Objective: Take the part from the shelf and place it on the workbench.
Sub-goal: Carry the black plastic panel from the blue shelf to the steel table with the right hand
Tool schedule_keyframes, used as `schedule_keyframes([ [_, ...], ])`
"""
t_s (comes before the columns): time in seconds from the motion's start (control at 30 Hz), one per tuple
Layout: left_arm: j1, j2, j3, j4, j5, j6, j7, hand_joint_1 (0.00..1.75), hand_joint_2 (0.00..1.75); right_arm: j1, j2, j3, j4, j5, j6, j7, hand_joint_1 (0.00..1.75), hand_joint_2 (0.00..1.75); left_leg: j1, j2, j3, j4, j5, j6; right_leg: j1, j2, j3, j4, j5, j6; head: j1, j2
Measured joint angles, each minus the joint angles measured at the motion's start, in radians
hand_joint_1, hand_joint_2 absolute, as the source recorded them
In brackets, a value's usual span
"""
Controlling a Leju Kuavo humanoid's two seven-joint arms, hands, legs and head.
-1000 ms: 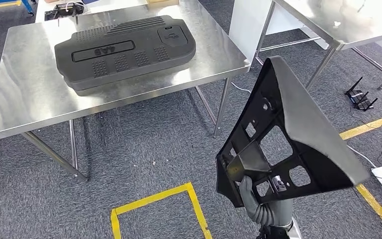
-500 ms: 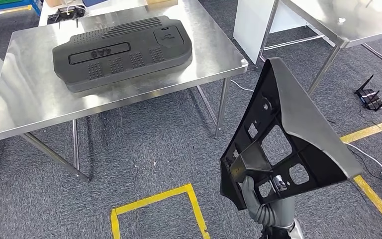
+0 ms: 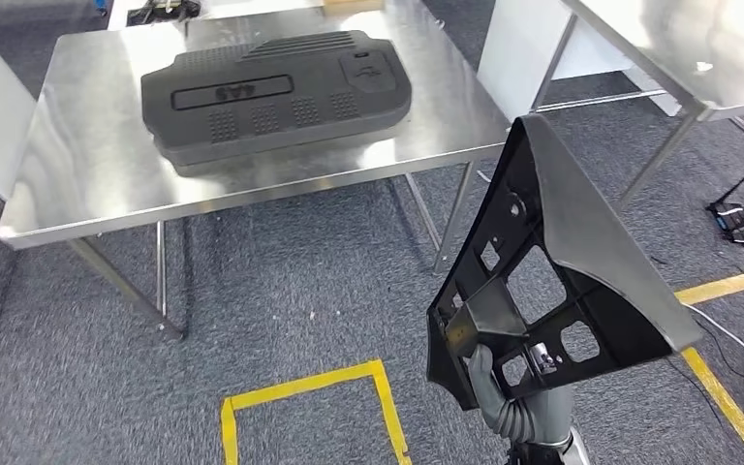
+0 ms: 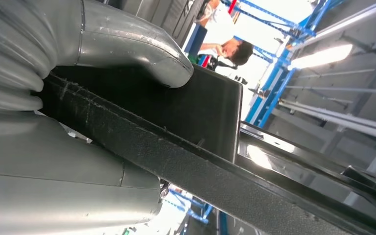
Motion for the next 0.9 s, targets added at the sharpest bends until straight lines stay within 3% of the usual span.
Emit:
schedule_keyframes([
  [0.07, 0.000, 0.000, 0.000, 0.000, 0.000, 0.000, 0.000, 0.00, 1.75, 0.001, -0.002, 0.000, 0.000, 0.001, 0.000, 0.001, 1.66, 1.75, 0.000, -0.016, -0.003, 0.000, 0.002, 0.003, 0.000, 0.007, -0.062, 0.127, -0.046, -0.003, 0.001, 0.000],
  [0.1, 0.000, 0.000, 0.000, 0.000, 0.000, 0.000, 0.000, 0.00, 1.75, 0.001, -0.002, 0.000, 0.001, 0.002, 0.000, 0.001, 1.66, 1.75, -0.001, -0.025, -0.004, 0.000, 0.002, 0.003, 0.000, 0.009, -0.078, 0.156, -0.050, 0.001, 0.001, 0.000],
  [0.13, 0.000, 0.000, 0.000, 0.000, 0.000, 0.000, 0.000, 0.00, 1.75, 0.001, -0.003, 0.000, 0.001, 0.002, 0.000, 0.001, 1.66, 1.75, -0.001, -0.036, -0.004, 0.000, 0.002, 0.003, -0.001, 0.011, -0.074, 0.146, -0.038, 0.008, 0.001, 0.000],
  [0.2, 0.000, -0.002, 0.000, 0.000, -0.001, 0.000, -0.001, 0.00, 1.75, 0.001, -0.004, 0.000, 0.001, 0.002, 0.000, 0.002, 1.66, 1.75, 0.000, -0.059, -0.002, 0.001, 0.002, 0.002, -0.004, 0.029, -0.016, 0.022, 0.016, 0.024, 0.002, 0.000],
  [0.27, 0.000, -0.005, 0.000, 0.000, -0.002, 0.000, -0.003, 0.00, 1.75, 0.001, -0.004, 0.000, 0.001, 0.004, 0.000, 0.002, 1.66, 1.75, -0.004, -0.081, -0.003, 0.003, 0.002, -0.004, -0.005, 0.057, 0.043, -0.097, 0.057, 0.024, 0.002, 0.000],
  [0.3, 0.000, -0.006, 0.000, 0.000, -0.003, 0.000, -0.004, 0.00, 1.75, 0.001, -0.004, 0.000, 0.001, 0.005, 0.000, 0.002, 1.66, 1.75, -0.006, -0.089, -0.006, 0.003, 0.003, -0.009, -0.004, 0.064, 0.055, -0.121, 0.063, 0.019, 0.001, 0.000],
  [0.37, 0.002, -0.006, 0.000, 0.000, -0.005, 0.001, -0.005, 0.00, 1.75, 0.000, -0.005, 0.000, 0.001, 0.007, -0.001, 0.002, 1.66, 1.75, -0.004, -0.104, -0.011, 0.001, 0.007, -0.020, -0.003, 0.049, 0.059, -0.127, 0.066, 0.007, 0.001, 0.000],
  [0.4, 0.004, -0.005, 0.000, 0.000, -0.007, 0.001, -0.005, 0.00, 1.75, -0.001, -0.005, 0.000, 0.001, 0.007, -0.001, 0.002, 1.66, 1.75, -0.003, -0.100, -0.013, 0.005, 0.004, -0.025, -0.005, 0.040, 0.062, -0.130, 0.068, 0.001, 0.001, 0.000],
  [0.47, 0.004, -0.005, 0.000, 0.000, -0.010, 0.002, -0.006, 0.00, 1.75, -0.001, -0.005, 0.001, 0.000, 0.007, -0.002, 0.002, 1.66, 1.75, -0.003, -0.062, -0.036, 0.057, -0.028, -0.035, -0.011, 0.018, 0.068, -0.136, 0.069, -0.015, -0.005, 0.000],
  [0.53, 0.003, -0.005, 0.000, 0.000, -0.012, 0.002, -0.006, 0.00, 1.75, 0.000, -0.005, 0.001, 0.000, 0.007, -0.002, 0.002, 1.66, 1.75, -0.001, -0.016, -0.096, 0.179, -0.090, -0.043, -0.009, -0.005, 0.072, -0.138, 0.066, -0.028, -0.010, 0.000],
  [0.57, 0.002, -0.005, 0.000, 0.000, -0.012, 0.002, -0.006, 0.00, 1.75, 0.000, -0.006, 0.001, 0.000, 0.007, -0.002, 0.002, 1.66, 1.75, 0.002, -0.007, -0.128, 0.241, -0.114, -0.047, -0.007, -0.017, 0.073, -0.138, 0.065, -0.031, -0.011, 0.000],
  [0.6, 0.002, -0.006, 0.000, 0.000, -0.012, 0.002, -0.006, 0.00, 1.75, 0.000, -0.006, 0.001, 0.000, 0.007, -0.002, 0.002, 1.66, 1.75, 0.005, -0.003, -0.149, 0.280, -0.122, -0.050, -0.007, -0.029, 0.074, -0.137, 0.063, -0.032, -0.011, 0.000],
  [0.63, 0.003, -0.006, 0.000, 0.000, -0.012, 0.002, -0.006, 0.00, 1.75, 0.000, -0.006, 0.001, 0.000, 0.007, -0.002, 0.002, 1.66, 1.75, 0.009, 0.001, -0.153, 0.283, -0.111, -0.054, -0.007, -0.040, 0.076, -0.137, 0.061, -0.032, -0.011, 0.000],
  [0.67, 0.003, -0.005, 0.000, 0.000, -0.012, 0.002, -0.006, 0.00, 1.75, 0.000, -0.006, 0.002, 0.000, 0.007, -0.002, 0.002, 1.66, 1.75, 0.012, 0.009, -0.134, 0.245, -0.082, -0.057, -0.008, -0.052, 0.079, -0.136, 0.059, -0.030, -0.012, 0.000],
  [0.73, 0.002, -0.006, 0.000, 0.000, -0.012, 0.002, -0.006, 0.00, 1.75, 0.001, -0.006, 0.001, 0.000, 0.007, -0.002, 0.002, 1.66, 1.75, 0.015, 0.047, -0.065, 0.113, -0.018, -0.062, -0.008, -0.073, 0.088, -0.133, 0.050, -0.018, -0.013, 0.000],
  [0.77, -0.001, -0.007, 0.000, 0.000, -0.012, 0.001, -0.006, 0.00, 1.75, 0.001, -0.006, 0.001, 0.000, 0.007, -0.002, 0.002, 1.66, 1.75, 0.014, 0.063, -0.037, 0.059, -0.001, -0.059, -0.005, -0.083, 0.090, -0.132, 0.044, -0.010, -0.013, 0.000],
  [0.83, -0.005, -0.008, 0.000, 0.000, -0.012, 0.000, -0.006, 0.00, 1.75, 0.001, -0.006, 0.002, 0.000, 0.007, -0.002, 0.003, 1.66, 1.75, 0.006, 0.069, -0.023, 0.023, 0.001, -0.048, 0.000, -0.101, 0.090, -0.133, 0.038, 0.003, -0.011, 0.000],
  [0.9, -0.002, -0.009, 0.000, 0.000, -0.012, 0.000, -0.006, 0.00, 1.75, -0.001, -0.006, 0.002, 0.000, 0.006, -0.002, 0.004, 1.66, 1.75, 0.003, 0.046, -0.027, 0.020, 0.004, -0.029, -0.002, -0.109, 0.097, -0.134, 0.035, 0.014, -0.008, 0.000],
])
